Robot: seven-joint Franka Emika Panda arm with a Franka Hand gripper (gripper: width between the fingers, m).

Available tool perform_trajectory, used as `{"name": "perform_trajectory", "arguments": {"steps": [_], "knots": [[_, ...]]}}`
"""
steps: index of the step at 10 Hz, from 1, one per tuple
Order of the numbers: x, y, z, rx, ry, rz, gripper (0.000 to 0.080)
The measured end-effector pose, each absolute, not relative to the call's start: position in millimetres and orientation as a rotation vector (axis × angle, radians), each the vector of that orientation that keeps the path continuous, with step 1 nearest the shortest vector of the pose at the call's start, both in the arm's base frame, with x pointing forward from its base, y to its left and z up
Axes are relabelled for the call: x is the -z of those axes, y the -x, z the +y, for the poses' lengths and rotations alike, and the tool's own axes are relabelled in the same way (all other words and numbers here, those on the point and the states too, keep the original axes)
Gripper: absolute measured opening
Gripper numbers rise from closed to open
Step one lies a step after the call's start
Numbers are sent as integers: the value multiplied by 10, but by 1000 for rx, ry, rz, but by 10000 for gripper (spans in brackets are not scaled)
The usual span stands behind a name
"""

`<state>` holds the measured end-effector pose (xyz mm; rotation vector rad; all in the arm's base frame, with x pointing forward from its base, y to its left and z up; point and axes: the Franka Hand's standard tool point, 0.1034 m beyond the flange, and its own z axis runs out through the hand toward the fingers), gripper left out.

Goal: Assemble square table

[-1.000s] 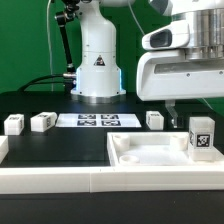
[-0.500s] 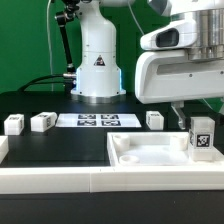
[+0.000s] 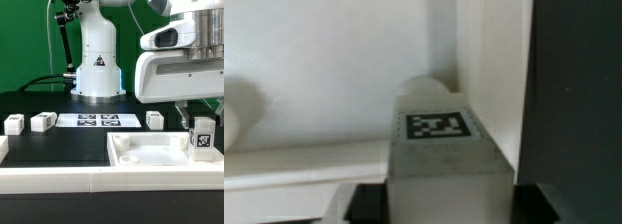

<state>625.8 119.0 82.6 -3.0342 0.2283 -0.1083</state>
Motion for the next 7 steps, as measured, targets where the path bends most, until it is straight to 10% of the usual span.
{"name": "perform_trajectory", "arguments": {"steps": [7], "knots": [[-813,-6214,1173,64,2681,1341,290]]}}
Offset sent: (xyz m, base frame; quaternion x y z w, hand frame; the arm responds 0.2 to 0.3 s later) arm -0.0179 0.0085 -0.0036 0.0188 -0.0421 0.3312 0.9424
